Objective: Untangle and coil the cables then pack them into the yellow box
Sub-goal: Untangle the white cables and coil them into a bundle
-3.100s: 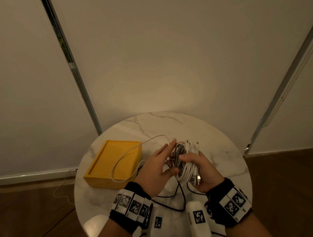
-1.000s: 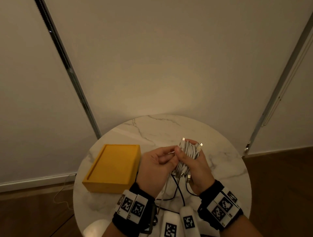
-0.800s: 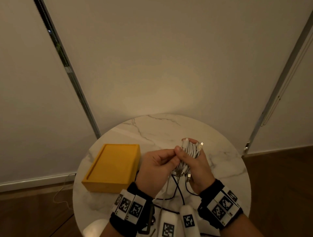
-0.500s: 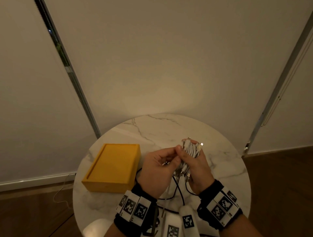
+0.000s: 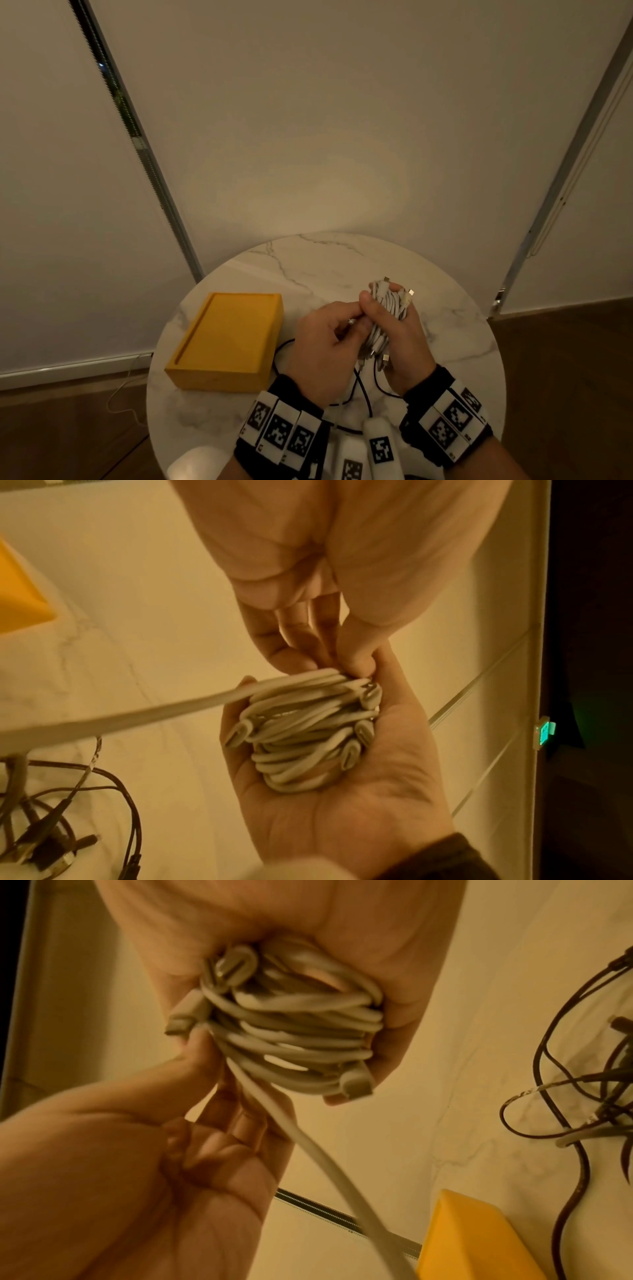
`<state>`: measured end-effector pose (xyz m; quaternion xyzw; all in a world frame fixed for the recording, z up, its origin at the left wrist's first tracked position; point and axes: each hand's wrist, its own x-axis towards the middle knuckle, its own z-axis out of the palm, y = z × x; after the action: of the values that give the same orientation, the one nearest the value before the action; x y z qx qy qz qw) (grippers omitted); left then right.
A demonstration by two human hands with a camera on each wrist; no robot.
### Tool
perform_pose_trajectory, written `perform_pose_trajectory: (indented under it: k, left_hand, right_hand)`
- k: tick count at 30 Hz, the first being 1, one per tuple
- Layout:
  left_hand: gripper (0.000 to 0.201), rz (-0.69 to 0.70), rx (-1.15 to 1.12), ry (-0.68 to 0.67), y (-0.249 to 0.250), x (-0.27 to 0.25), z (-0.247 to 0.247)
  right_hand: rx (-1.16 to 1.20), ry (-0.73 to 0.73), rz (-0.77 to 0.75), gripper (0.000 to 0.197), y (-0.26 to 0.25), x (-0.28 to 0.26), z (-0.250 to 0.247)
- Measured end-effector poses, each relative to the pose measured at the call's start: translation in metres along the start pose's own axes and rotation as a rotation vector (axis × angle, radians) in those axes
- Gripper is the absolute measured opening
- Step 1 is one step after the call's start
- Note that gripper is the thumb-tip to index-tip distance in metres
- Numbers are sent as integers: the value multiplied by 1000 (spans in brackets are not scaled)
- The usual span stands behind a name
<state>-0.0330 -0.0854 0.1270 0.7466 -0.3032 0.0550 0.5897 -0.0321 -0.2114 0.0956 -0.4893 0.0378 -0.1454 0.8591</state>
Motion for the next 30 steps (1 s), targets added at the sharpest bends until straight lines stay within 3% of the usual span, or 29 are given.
perform_pose_trajectory:
  k: [6, 10, 13, 19, 23, 27, 30]
  left_hand:
    - [17, -42, -13, 14, -11, 0, -3]
    - [15, -21, 22, -66, -7, 1, -7]
    - [21, -32, 60, -123, -3, 1, -9]
    - [31, -84, 6, -83, -3, 0, -7]
    - [30, -67, 33, -99, -5, -1, -8]
    - [21, -60, 123, -92, -9, -2, -11]
    - [20, -178, -36, -70, -7, -4, -19]
  right_hand:
    - [-45, -111, -40, 104, -10, -2, -3]
    - [-21, -53, -6, 106, -8, -3, -1]
    - [-16, -29, 14, 95, -8, -3, -1]
    - [-16, -22, 24, 88, -10, -3, 2]
    - [52, -38, 43, 71, -12, -4, 1]
    - [135, 38, 38, 76, -12, -1, -2]
    - [178, 75, 15, 77, -13, 1, -6]
